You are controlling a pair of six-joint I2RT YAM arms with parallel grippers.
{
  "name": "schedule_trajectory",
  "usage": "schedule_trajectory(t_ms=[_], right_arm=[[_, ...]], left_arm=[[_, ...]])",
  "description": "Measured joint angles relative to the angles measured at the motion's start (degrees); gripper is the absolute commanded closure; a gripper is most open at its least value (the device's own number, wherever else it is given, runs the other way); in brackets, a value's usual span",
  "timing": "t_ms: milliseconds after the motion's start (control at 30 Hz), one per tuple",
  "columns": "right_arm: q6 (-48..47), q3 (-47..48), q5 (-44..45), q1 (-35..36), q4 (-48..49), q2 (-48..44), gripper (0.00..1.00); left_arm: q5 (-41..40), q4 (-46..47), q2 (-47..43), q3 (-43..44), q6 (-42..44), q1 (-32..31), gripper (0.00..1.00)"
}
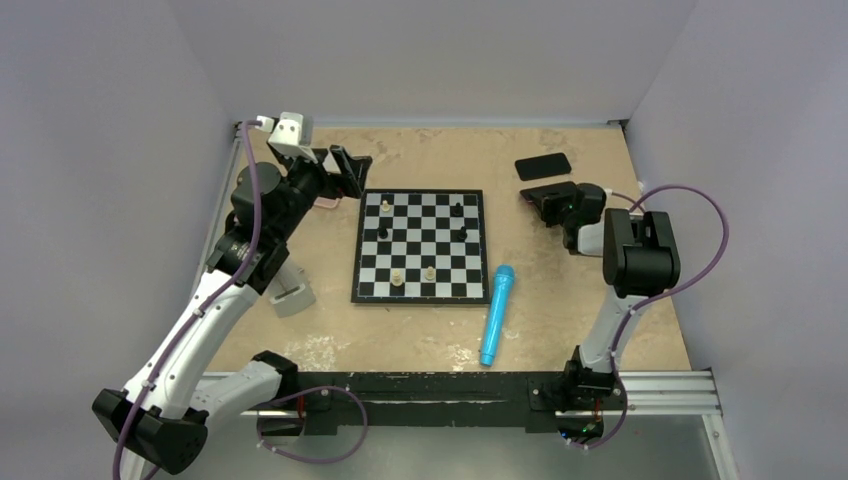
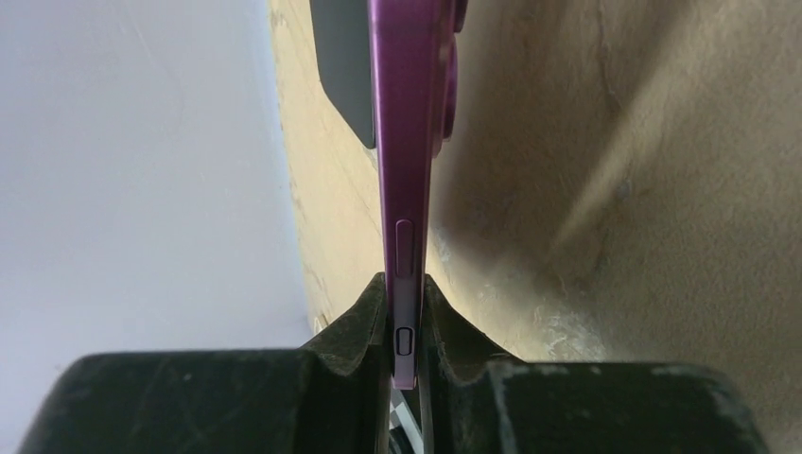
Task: Take the phone out of the phone case
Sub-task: Place the phone at the center of the board.
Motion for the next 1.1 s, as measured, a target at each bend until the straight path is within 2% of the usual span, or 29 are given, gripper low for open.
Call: schedule_trajectory(t_ms=[633, 700, 867, 933, 1100], right_arm=[[2.75, 1.33, 2.58, 0.28, 2.6, 3.58, 0.78], [2.75, 1.64, 2.93, 0.33, 2.58, 3.63, 0.67], [2.73, 1.84, 2.89, 0.31, 2.19, 3.63, 0.31], [2.01, 2.6, 2.82, 0.33, 1.11, 2.64, 0.26], [0.22, 0.46, 1.44, 0.33, -1.2, -1.86, 0.23]], left_arm=[[2.69, 0.09, 0.9, -0.28, -2.64, 5.38, 0.06], [3.08, 0.09, 1.09, -0.31, -3.32, 5.79, 0.06], [3.96, 0.09, 1.2, -0.31, -4.11, 5.92, 0.06], [4.15, 0.13, 1.2, -0.31, -4.55, 5.92, 0.06], [4.63, 0.39, 1.22, -0.31, -5.07, 5.92, 0.06]])
